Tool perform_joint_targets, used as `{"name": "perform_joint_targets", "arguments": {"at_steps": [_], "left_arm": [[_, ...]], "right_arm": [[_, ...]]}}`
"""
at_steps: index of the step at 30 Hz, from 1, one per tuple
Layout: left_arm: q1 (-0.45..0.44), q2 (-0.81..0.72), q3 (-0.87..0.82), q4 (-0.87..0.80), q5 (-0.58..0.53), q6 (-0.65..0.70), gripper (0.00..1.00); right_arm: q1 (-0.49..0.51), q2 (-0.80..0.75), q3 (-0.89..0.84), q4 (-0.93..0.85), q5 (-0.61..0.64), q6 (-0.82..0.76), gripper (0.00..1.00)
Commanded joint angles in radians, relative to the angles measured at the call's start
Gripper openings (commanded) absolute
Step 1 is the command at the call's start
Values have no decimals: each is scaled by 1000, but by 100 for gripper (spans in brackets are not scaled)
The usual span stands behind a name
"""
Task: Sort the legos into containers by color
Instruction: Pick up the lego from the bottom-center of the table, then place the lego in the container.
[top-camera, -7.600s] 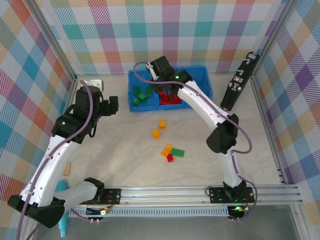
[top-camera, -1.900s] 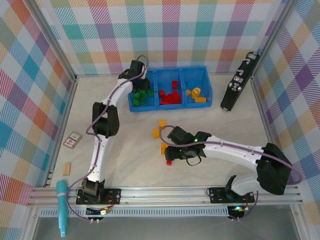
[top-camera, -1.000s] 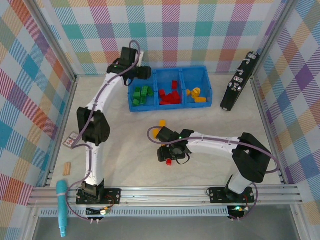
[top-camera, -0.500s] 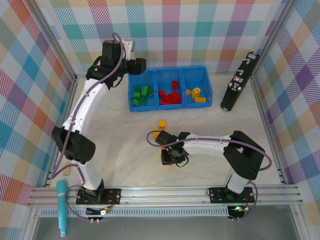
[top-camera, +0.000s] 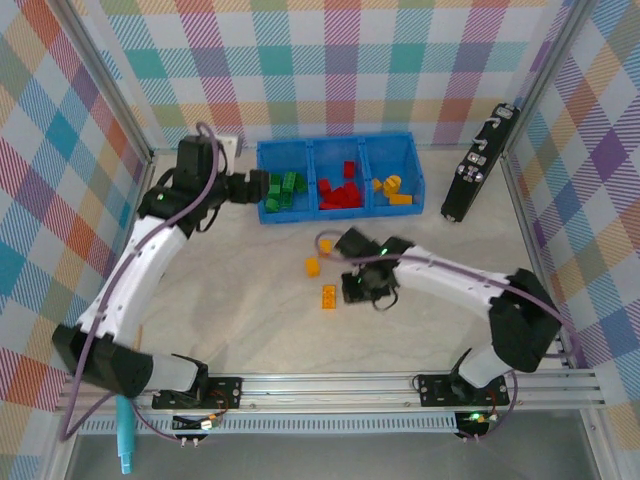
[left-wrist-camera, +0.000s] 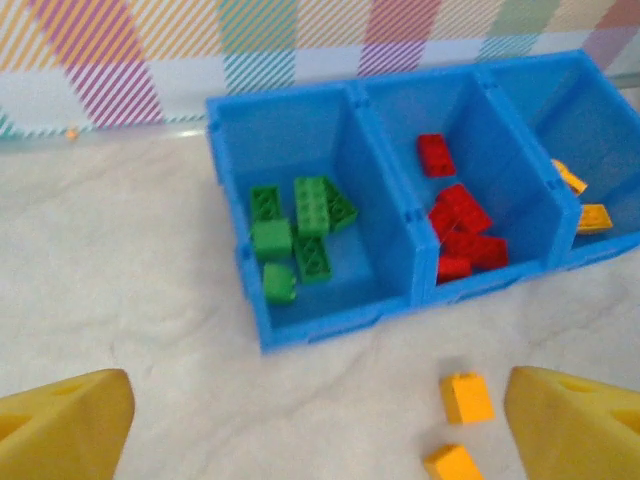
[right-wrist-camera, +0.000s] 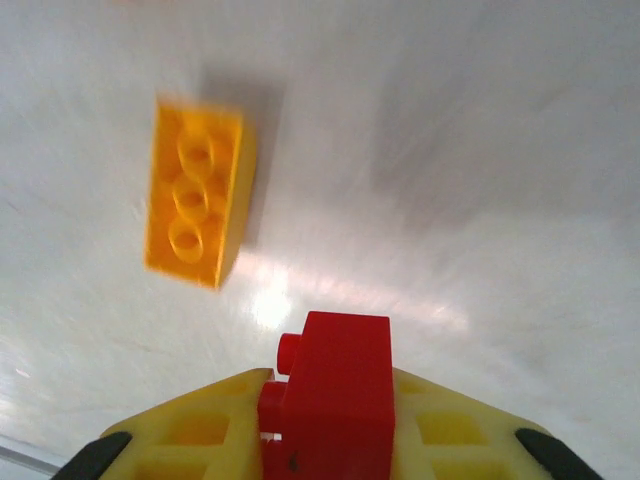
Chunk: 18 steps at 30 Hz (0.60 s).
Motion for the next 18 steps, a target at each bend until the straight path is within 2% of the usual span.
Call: {"name": "perform_joint_targets", "arguments": {"at_steps": [1,5,7,10,13,18], "left_arm": [[-4,-145,-43,-65,-93,23,100],[-4,-233,-50,-154,-153,64,100],[-4,-252,-49,-194,-133,96,100],[-5,-247,-40,-245,-73,128,100],[-6,-251,-62,-245,-43,119,100],[-8,-275,-107,-212,-59,120,100]], "right_arm": [[-132,-46,137,-87,-3,-200,28],[-235,61,311,-85,50,-348,27],[-264,124,385,-45,90,-399,27],[-307,225,485,28,83,-418,27],[-326,334,595,91,63,-426,27],[-328,528,839,104,62,-474,26]]}}
